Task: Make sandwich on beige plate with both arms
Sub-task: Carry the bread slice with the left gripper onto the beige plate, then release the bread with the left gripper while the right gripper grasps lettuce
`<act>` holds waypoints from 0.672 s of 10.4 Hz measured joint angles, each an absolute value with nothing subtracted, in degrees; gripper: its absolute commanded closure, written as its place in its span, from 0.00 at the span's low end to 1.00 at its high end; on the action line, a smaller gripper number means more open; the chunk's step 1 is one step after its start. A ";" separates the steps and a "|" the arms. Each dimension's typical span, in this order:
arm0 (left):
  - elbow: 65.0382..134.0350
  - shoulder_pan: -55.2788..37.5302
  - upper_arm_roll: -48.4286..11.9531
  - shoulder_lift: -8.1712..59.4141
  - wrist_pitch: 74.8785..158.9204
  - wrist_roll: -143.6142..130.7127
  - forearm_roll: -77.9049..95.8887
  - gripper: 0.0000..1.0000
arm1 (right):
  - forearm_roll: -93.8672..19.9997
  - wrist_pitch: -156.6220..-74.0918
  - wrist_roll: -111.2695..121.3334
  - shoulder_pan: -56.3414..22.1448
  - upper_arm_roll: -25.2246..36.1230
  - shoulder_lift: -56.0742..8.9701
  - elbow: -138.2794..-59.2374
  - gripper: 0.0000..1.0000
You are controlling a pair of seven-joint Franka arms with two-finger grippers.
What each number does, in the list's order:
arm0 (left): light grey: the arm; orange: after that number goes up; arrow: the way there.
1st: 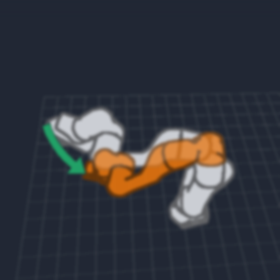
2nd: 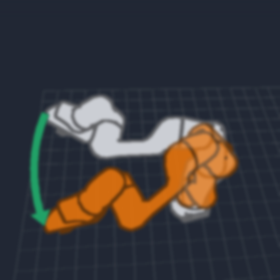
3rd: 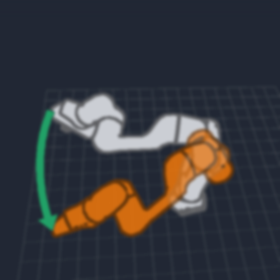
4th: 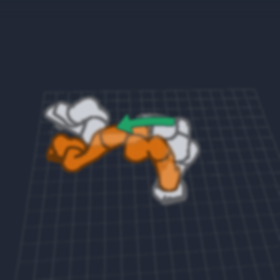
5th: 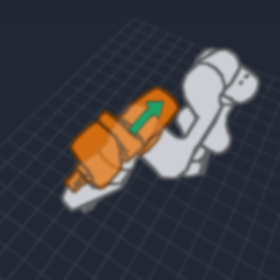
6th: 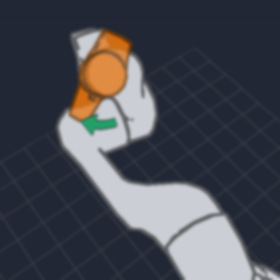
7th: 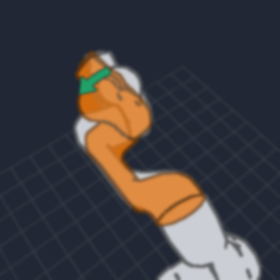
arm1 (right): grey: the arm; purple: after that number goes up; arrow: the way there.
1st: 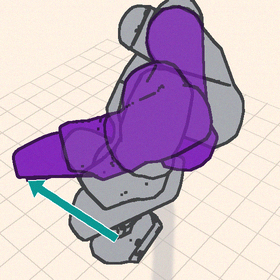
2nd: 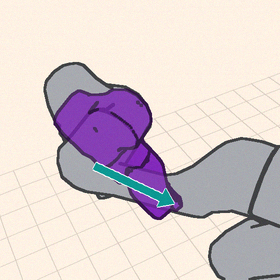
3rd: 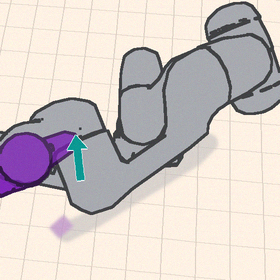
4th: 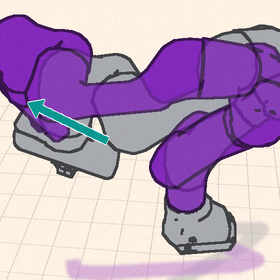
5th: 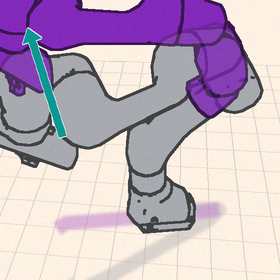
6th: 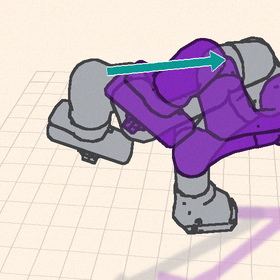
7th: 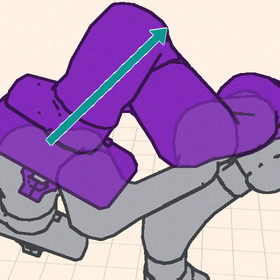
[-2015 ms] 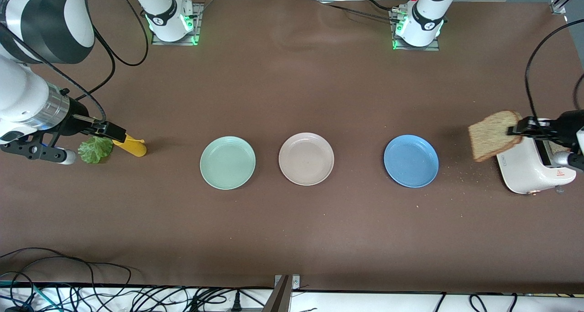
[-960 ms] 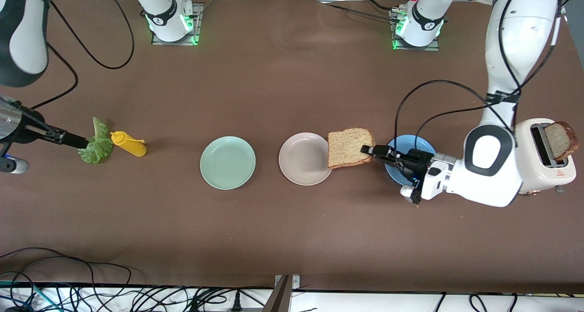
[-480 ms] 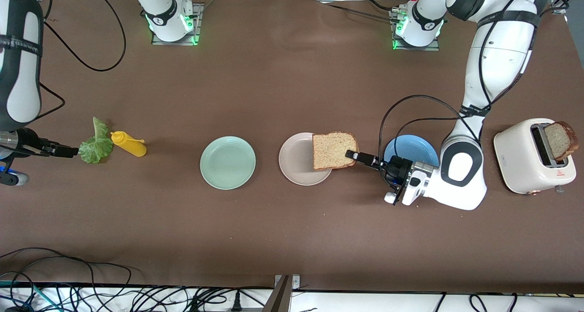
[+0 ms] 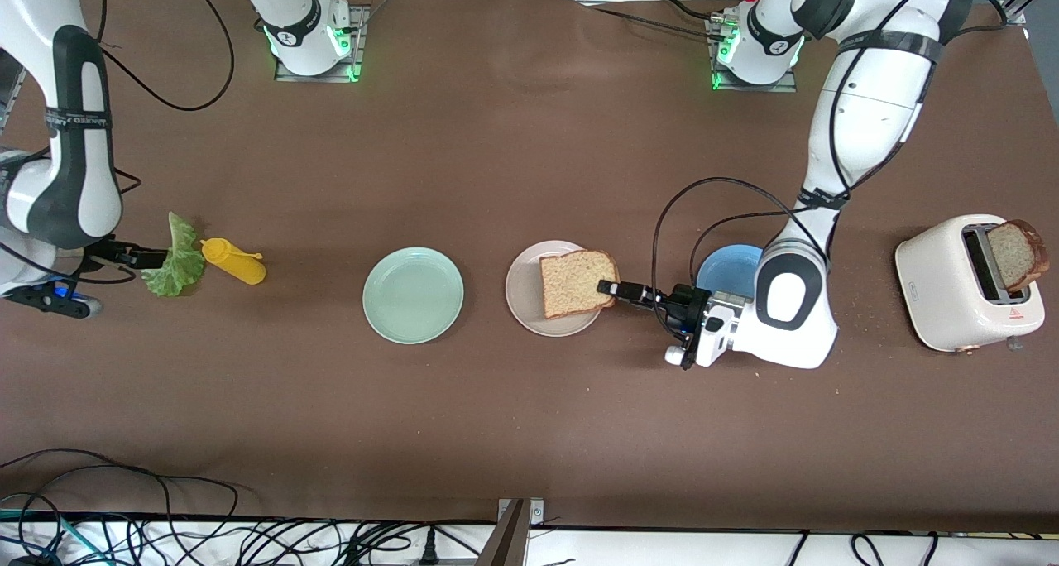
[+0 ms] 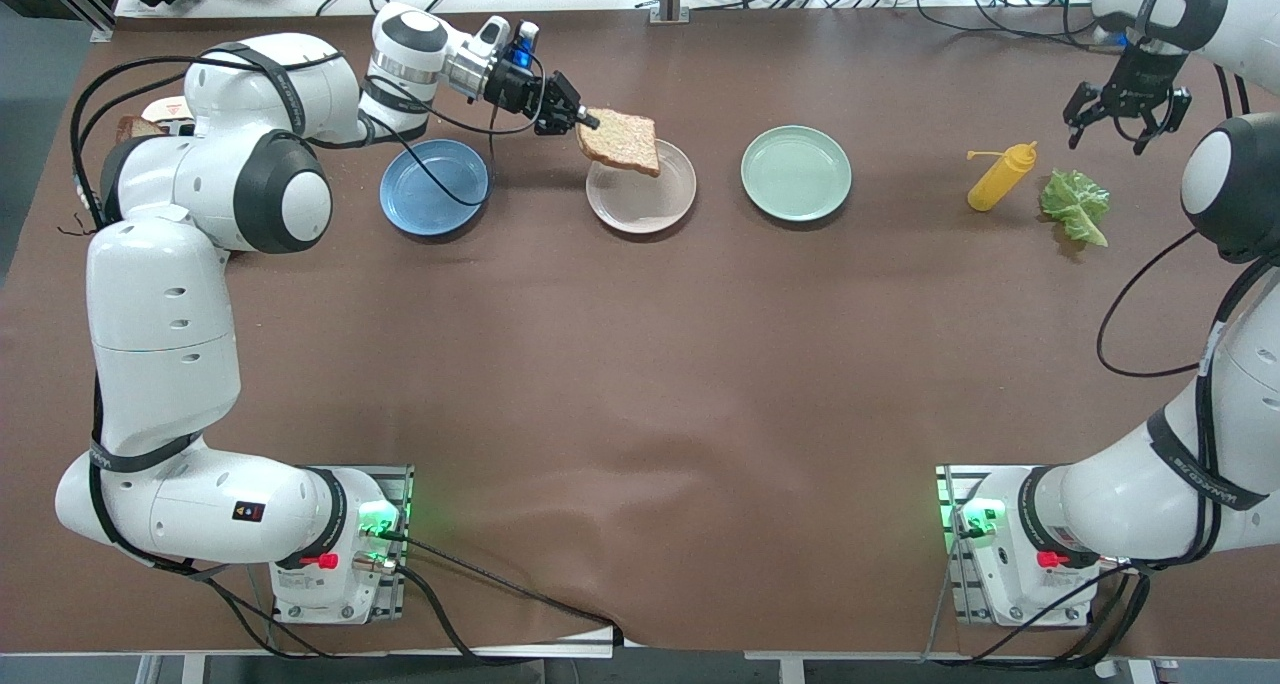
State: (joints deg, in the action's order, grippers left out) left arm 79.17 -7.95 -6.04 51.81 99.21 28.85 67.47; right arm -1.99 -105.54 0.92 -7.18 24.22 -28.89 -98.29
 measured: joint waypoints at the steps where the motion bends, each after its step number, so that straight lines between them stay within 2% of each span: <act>1: 80.06 -8.29 -6.04 51.81 100.58 30.24 67.48 1.00 | -1.95 -108.45 1.53 -7.07 24.32 -28.88 -101.13 0.00; 7: 83.85 -10.50 -6.16 51.81 107.51 36.85 71.95 1.00 | -1.94 -129.41 7.08 -6.36 25.42 -28.95 -113.71 0.00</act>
State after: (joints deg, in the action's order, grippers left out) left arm 83.85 -10.50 -6.16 51.81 107.51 36.85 71.95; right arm -1.94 -129.41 7.08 -6.36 25.42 -28.95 -113.71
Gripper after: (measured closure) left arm 0.903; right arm 0.000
